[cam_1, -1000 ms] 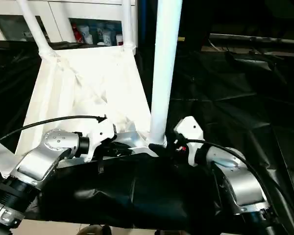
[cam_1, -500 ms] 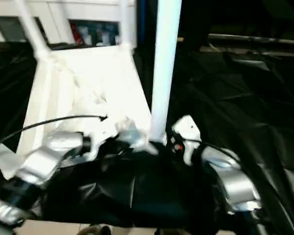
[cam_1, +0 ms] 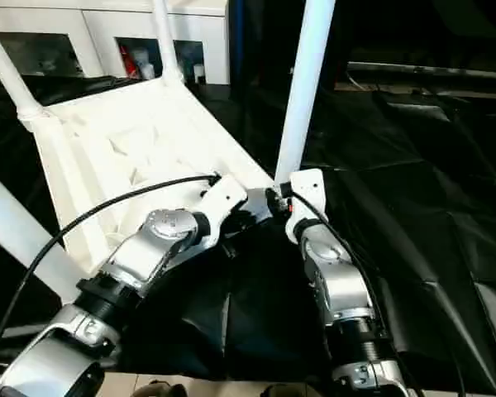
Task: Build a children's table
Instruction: Rotate leg to tighten
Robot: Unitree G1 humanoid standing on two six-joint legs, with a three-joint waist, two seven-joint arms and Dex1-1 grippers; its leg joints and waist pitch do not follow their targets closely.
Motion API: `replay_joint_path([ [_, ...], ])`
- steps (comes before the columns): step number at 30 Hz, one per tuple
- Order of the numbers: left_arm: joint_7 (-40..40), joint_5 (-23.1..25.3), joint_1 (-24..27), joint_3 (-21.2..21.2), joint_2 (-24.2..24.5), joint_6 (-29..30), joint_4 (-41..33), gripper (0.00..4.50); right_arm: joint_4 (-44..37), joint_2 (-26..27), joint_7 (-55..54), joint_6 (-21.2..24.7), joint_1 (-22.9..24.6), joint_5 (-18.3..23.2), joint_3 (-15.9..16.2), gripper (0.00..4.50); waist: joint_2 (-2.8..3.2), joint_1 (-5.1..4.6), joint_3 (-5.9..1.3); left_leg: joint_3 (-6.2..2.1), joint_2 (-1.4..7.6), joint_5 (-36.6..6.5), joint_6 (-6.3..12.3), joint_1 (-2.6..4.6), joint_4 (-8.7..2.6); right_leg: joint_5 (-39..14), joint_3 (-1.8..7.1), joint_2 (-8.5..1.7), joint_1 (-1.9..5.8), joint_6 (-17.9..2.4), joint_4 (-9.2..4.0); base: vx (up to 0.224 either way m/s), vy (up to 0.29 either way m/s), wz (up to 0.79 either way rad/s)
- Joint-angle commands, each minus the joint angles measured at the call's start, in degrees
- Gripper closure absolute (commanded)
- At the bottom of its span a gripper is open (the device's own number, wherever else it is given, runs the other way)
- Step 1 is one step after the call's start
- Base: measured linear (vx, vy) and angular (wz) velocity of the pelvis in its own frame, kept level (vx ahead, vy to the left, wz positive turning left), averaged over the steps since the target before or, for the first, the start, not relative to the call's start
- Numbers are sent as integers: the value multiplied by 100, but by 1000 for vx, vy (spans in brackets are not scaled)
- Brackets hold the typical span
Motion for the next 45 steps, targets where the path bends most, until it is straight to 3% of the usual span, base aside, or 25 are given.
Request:
replay_joint_path([
  [1, -169, -82, 100, -64, -36, -289, 94, 450, 88, 95, 334, 143, 141, 151, 206, 122, -106, 0, -301, -131, 320, -1238, 248, 28, -452, -1668, 240, -441, 186, -1031, -539, 0, 0, 0],
  [4, -311, -130, 171, -71, 74, -326, 20, 450, -62, -45, 496, 134, 172, 193, 216, 98, -102, -11, -294, -144, 333, -1346, 216, 15, -471, -1801, 242, -445, 183, -983, -547, 0, 0, 0],
  [5, -617, -212, 287, -96, 272, -439, -143, 450, -367, -354, 902, 167, 251, 300, 237, 79, -110, -10, -294, -149, 335, -1344, 216, 18, -474, -1777, 238, -442, 198, -974, -547, 0, 0, 0],
  [8, -956, -300, 400, -131, 464, -545, -335, 450, -674, -712, 1361, 244, 360, 410, 266, 79, -110, 4, -302, -142, 342, -1233, 313, 3, -463, -1588, 245, -443, 213, -983, -531, 0, 0, 0],
  [14, -2001, -509, 661, -240, 1009, -811, -829, 450, -1347, -1737, 2710, 389, 751, 611, 326, 79, -103, 64, -308, -106, 356, -910, 513, 3, -427, -1166, 244, -437, 210, -1158, -491, 0, 0, 0],
  [16, -2202, -568, 708, -265, 1122, -812, -947, 450, -1476, -1929, 2975, 424, 835, 661, 365, 79, -76, 73, -298, -116, 379, -966, 505, 6, -445, -1161, 238, -441, 207, -1229, -488, 0, 0, 0],
  [20, -2636, -757, 818, -313, 1335, -734, -1274, 450, -1705, -2251, 3379, 595, 976, 751, 505, 79, -78, 81, -312, -109, 380, -879, 521, 14, -435, -935, 230, -434, 207, -1344, -458, 0, 0, 0],
  [30, -2885, -777, 953, -300, 1500, -726, -1485, 450, -1796, -2185, 3629, 597, 964, 981, 530, 79, -83, 93, -355, -96, 378, -645, 585, 16, -400, -527, 222, -450, 246, -1510, -407, 0, 0, 0],
  [38, -2921, -778, 1011, -311, 1561, -663, -1568, 450, -1822, -2243, 3745, 591, 1012, 1046, 573, 157, -85, 105, -378, -94, 376, -533, 626, 13, -376, -367, 219, -448, 262, -1553, -376, 0, 0, 0],
  [45, -2804, -706, 1027, -292, 1519, -641, -1493, 450, -1652, -2028, 3448, 490, 1044, 876, 557, 174, -83, 98, -373, -90, 360, -514, 604, 3, -367, -357, 214, -440, 257, -1555, -369, 0, 0, 0],
])
